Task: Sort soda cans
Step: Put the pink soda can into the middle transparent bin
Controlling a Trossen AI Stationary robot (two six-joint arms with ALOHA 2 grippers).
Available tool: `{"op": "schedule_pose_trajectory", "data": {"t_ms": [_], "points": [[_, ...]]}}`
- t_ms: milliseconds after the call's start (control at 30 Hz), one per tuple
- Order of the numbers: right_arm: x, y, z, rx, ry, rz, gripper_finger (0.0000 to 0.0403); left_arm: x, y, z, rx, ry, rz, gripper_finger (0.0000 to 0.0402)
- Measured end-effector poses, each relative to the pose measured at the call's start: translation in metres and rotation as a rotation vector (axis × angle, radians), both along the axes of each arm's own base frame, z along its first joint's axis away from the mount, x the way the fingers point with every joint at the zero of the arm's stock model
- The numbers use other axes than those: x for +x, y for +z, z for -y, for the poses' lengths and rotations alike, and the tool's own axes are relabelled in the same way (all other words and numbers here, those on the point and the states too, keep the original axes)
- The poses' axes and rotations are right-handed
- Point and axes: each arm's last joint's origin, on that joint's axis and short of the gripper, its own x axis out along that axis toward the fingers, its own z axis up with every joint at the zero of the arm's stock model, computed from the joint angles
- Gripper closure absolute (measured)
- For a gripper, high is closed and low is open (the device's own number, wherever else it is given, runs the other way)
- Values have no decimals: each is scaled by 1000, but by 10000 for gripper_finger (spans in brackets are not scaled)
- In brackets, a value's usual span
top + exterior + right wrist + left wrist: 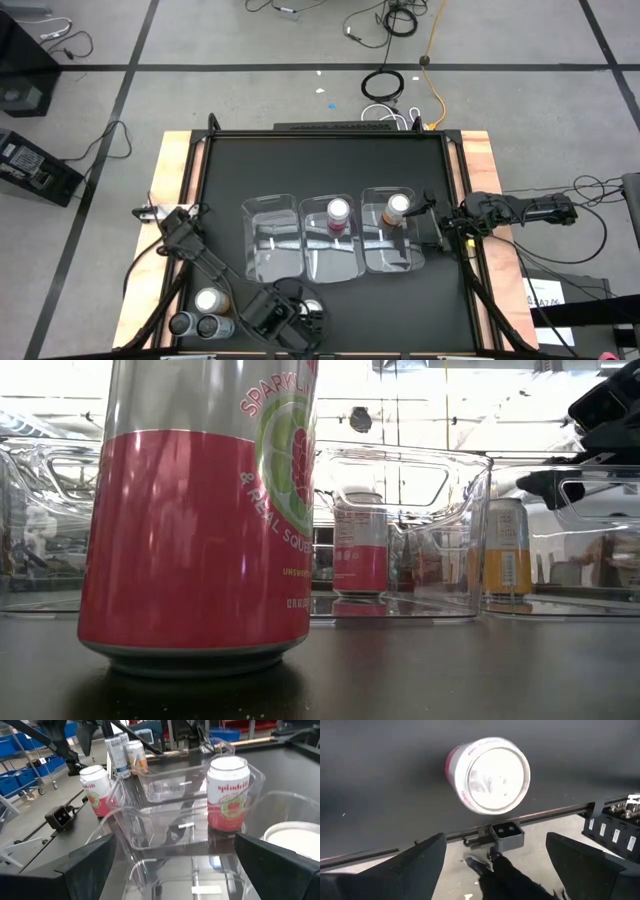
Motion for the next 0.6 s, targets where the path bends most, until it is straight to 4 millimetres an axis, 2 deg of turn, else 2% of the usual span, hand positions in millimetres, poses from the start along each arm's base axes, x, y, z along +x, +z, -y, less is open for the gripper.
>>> {"op": "schedule_pose_trajectory", "data": {"t_ms": [600], "points": [[-1, 1, 0, 52, -11, -16, 5, 6, 0, -7, 30, -81, 17, 49]]}}
